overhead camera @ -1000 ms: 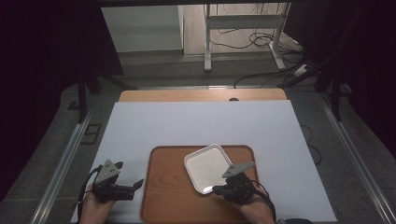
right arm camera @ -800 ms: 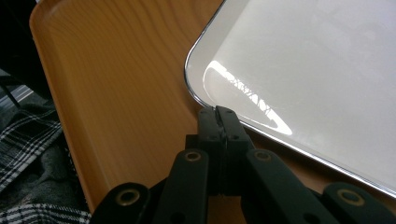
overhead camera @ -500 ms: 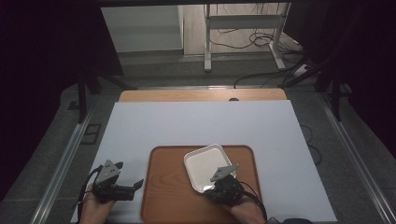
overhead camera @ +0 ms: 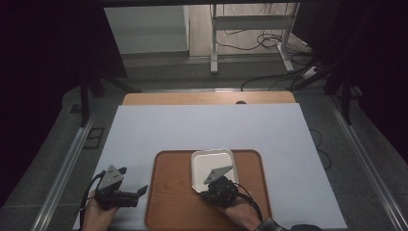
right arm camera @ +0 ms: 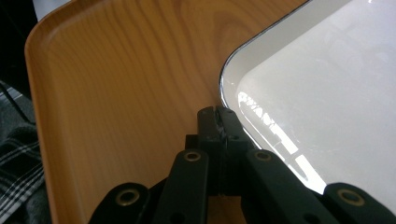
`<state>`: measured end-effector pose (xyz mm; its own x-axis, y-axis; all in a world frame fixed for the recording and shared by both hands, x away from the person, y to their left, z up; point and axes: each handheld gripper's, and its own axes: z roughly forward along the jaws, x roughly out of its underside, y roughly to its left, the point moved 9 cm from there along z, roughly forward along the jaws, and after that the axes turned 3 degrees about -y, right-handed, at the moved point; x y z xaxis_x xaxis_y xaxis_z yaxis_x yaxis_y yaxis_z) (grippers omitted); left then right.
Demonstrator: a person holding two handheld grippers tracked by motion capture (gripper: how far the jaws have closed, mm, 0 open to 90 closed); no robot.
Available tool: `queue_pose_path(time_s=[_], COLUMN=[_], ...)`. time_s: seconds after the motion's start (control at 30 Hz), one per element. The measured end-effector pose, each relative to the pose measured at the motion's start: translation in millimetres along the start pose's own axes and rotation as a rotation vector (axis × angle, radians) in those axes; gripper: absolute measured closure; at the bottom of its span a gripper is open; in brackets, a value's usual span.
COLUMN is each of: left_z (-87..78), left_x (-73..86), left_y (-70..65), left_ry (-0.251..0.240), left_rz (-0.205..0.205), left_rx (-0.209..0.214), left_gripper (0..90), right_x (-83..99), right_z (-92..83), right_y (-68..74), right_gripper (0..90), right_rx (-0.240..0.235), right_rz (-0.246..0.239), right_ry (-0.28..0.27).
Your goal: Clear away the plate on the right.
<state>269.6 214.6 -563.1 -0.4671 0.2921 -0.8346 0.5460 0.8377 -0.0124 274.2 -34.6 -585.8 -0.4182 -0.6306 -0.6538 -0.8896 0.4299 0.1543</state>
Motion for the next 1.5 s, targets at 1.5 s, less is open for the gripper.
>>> queue_pose_path(time_s=[1.5], left_z=[-1.1], left_x=[-1.9], left_y=[-3.2], left_ry=[-0.005], left_rz=[0.004], left_rx=[0.007], left_gripper=[1.3], right_x=[-14.3], right_z=[-18.9], right_y=[-4.4], right_gripper=[75.9], right_rx=[0.024], right_rz=[0.015], right_ry=[-0.075])
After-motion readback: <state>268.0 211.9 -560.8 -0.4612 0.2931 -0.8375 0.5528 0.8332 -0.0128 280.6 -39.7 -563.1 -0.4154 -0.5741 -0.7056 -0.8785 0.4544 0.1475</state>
